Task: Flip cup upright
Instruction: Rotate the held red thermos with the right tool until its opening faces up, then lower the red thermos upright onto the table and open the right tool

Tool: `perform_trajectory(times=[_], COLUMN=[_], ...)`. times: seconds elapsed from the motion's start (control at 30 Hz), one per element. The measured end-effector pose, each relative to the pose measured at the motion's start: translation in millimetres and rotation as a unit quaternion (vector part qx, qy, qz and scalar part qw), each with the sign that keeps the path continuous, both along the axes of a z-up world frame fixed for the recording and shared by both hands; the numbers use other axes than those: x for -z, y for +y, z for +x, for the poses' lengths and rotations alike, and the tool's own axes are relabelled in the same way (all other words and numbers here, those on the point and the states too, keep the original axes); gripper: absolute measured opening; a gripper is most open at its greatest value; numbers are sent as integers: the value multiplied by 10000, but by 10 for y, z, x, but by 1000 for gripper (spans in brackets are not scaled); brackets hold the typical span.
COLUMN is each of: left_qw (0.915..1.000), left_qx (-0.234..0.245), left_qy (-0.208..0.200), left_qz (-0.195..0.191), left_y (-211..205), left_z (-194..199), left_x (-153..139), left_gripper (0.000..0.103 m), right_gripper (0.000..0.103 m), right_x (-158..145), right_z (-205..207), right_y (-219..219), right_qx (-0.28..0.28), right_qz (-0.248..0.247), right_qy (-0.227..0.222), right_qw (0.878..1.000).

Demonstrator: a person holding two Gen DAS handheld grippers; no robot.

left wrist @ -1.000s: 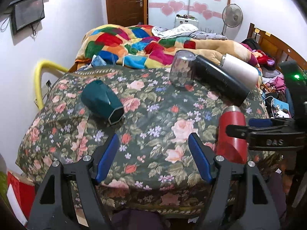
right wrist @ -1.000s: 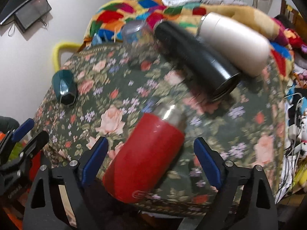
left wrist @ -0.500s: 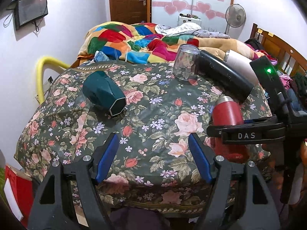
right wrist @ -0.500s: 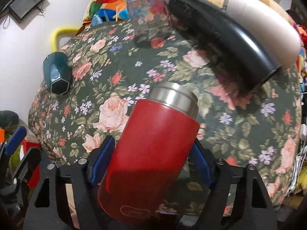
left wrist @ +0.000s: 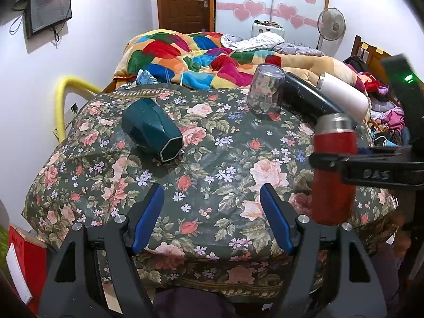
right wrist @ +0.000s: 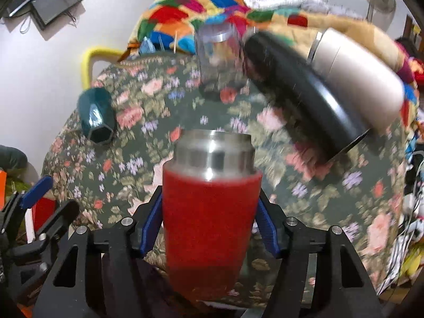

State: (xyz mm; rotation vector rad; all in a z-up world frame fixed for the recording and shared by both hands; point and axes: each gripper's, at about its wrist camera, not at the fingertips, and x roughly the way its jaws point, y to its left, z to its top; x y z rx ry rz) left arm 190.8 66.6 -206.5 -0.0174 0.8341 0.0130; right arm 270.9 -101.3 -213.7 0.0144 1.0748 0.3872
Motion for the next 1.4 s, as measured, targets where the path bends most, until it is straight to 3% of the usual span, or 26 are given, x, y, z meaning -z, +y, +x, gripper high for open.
perform_trajectory(times=[0.17,0.43,0.83,1.07,1.23,1.4], left_qw=[10000,9999,10000,9999,10000,9999], left_qx=[-9,30,72,36,17,28], left_qy=[-70,-106,64,66,36,-108], left_qz=[-6,-9,-18,-68,-62,-69], left_y=[-20,-44,-69,-60,-60,-96], left_z=[14,51,104,110,92,5], left_x=[-50,-86,14,16,-28,-175], left_gripper=[74,74,74,74,74,74], right_gripper=[59,59,59,60,65,66], right_x=[-248,-371,-120,-126,-94,-195], right_z=[-16,3,-43,-23,11,-118], right_y=[62,84,183,221,212,139], right_qx=[-64,-103,-397,-468,-522,-534], right_qz=[-244,-263,-561,-620,-462,-435], right_qy=[-614,-856,-601,-592,-204,-275], right_qw=[9978,9959,9958,9952,9974,9972])
